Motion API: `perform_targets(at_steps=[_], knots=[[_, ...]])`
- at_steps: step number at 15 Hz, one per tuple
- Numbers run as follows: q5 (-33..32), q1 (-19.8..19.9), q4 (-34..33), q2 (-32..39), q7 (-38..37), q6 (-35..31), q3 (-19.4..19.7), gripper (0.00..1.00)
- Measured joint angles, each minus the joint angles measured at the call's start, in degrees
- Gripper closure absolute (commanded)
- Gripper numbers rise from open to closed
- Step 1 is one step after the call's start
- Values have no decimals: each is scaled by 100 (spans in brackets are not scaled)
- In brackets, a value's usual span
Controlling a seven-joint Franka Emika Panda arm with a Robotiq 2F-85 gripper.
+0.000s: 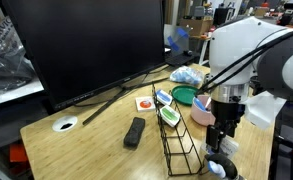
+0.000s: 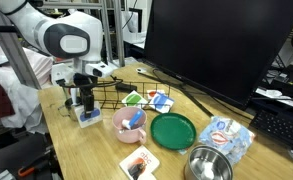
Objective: Remove the blue and white book on the left from the holder and put it on the table
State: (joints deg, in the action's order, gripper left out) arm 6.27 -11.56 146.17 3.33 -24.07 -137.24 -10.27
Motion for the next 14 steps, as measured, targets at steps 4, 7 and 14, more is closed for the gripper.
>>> perform_targets(at_steps=[4,7,14], knots=[[37,-4,-100,-98,89,10,-5,0],[186,-10,-126,-201,262,50,-28,0],[193,-10,-126,-205,275,59,-30,0]])
